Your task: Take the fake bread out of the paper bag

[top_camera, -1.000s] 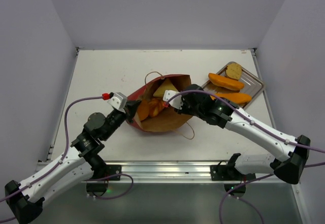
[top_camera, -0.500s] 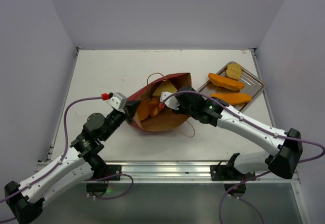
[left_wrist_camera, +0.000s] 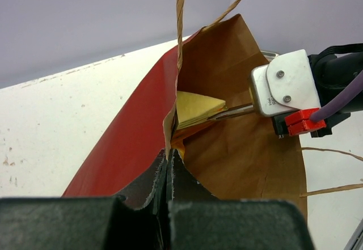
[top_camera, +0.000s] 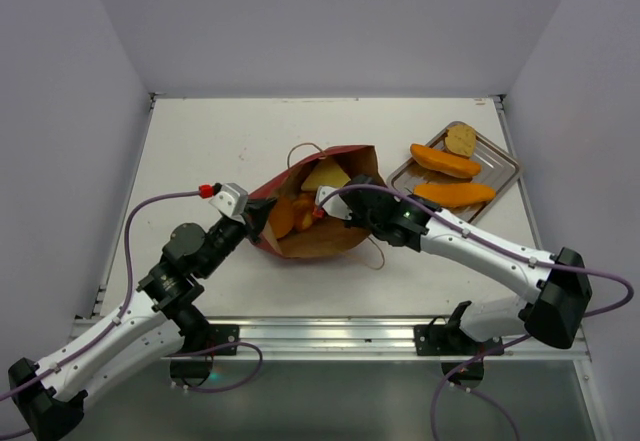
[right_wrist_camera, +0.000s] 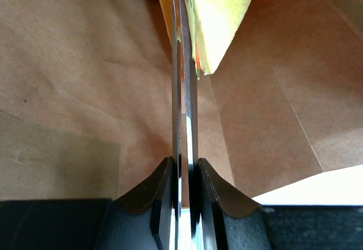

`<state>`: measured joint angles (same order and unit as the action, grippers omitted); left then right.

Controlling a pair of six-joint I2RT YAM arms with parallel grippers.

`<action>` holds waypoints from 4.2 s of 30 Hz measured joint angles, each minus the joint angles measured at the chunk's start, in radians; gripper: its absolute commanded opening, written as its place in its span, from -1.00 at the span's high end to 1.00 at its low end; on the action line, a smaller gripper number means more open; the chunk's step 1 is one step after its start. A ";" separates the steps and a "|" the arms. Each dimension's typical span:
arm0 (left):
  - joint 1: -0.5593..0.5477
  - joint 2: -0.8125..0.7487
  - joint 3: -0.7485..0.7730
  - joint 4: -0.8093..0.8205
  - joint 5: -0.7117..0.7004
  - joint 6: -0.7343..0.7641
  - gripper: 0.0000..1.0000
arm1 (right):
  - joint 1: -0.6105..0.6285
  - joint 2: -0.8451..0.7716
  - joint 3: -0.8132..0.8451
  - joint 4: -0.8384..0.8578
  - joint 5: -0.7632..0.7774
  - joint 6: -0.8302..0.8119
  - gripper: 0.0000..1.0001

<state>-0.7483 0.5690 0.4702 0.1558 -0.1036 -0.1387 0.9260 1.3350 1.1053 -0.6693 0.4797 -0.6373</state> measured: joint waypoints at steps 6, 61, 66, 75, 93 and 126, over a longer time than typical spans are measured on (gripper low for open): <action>0.000 0.000 0.000 0.000 -0.001 0.000 1.00 | -0.001 -0.035 0.030 -0.039 -0.054 0.018 0.85; 0.000 0.059 0.020 0.021 -0.040 -0.009 1.00 | 0.049 -0.006 0.109 -0.167 -0.095 0.030 0.09; 0.000 0.056 0.020 0.019 -0.040 -0.009 1.00 | 0.051 0.020 0.121 -0.167 -0.052 0.039 0.29; 0.000 0.045 0.020 0.014 -0.041 -0.009 1.00 | 0.051 0.048 0.125 -0.183 -0.018 0.068 0.92; 0.000 0.039 0.020 0.016 -0.058 -0.009 1.00 | 0.028 -0.119 0.187 -0.272 -0.201 0.079 1.00; 0.000 0.243 0.133 0.026 -0.169 -0.045 1.00 | -0.074 -0.303 0.337 -0.379 -0.419 0.075 1.00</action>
<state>-0.7483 0.8120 0.6033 0.1814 -0.2722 -0.1837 0.8516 1.0321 1.4422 -1.0485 0.0608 -0.5625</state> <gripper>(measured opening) 0.006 0.264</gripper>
